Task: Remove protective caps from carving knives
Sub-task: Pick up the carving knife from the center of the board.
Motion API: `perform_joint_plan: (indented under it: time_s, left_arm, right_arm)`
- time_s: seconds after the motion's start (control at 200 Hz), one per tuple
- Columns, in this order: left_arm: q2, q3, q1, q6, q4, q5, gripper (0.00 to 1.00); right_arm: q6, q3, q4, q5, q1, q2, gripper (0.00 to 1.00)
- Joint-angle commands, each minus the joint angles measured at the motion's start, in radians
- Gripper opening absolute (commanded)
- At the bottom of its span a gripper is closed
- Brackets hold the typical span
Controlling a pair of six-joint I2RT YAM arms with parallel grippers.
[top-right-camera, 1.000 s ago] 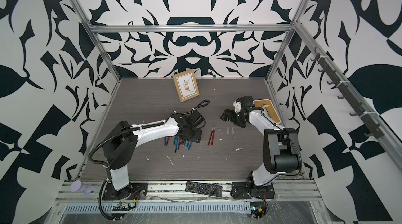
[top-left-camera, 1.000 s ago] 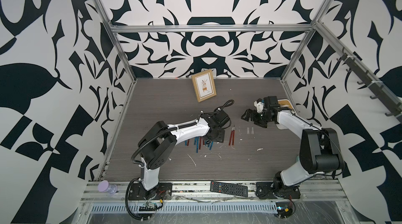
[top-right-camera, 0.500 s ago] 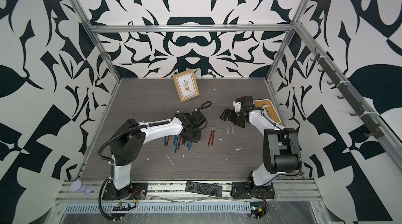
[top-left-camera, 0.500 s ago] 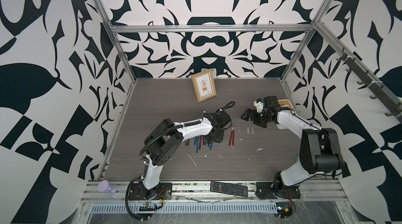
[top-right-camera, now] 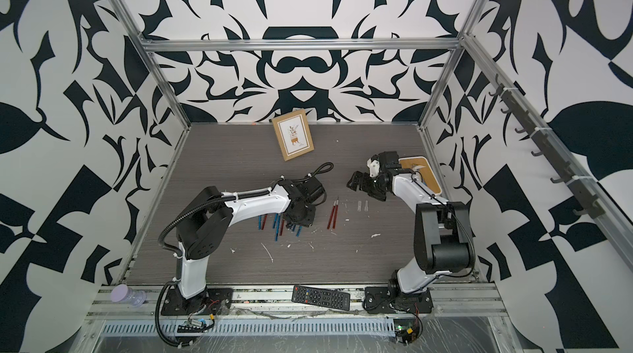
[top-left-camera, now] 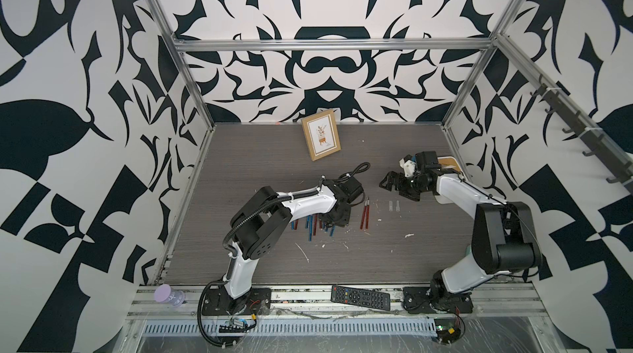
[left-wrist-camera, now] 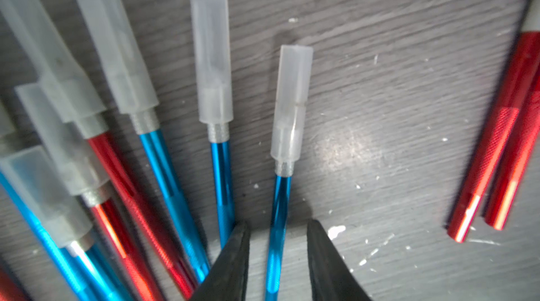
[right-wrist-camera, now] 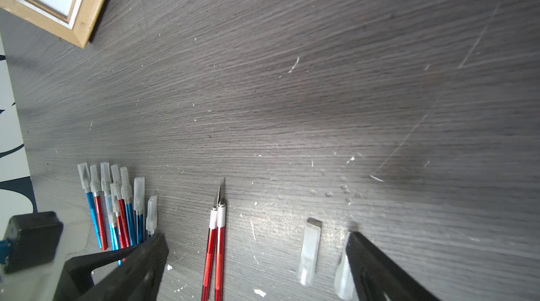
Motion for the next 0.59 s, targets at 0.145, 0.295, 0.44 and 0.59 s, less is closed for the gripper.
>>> perform_joint_plan:
  time_s: [0.145, 0.295, 0.44, 0.59]
  left_arm:
    - [0.012, -0.013, 0.000, -0.019, -0.056, -0.003, 0.29]
    - [0.014, -0.027, 0.000, -0.024, -0.055, 0.010, 0.24]
    - [0.017, -0.036, -0.001, -0.029, -0.053, 0.019, 0.23]
    - [0.021, -0.043, -0.007, -0.036, -0.054, 0.026, 0.23]
  right_arm:
    - [0.005, 0.007, 0.018, -0.006, -0.003, -0.016, 0.98]
    - [0.011, 0.008, 0.025, -0.009, -0.003, -0.011, 0.97]
    - [0.011, 0.015, 0.026, -0.012, -0.003, -0.007, 0.97]
    - [0.012, 0.016, 0.026, -0.014, -0.003, -0.002, 0.97]
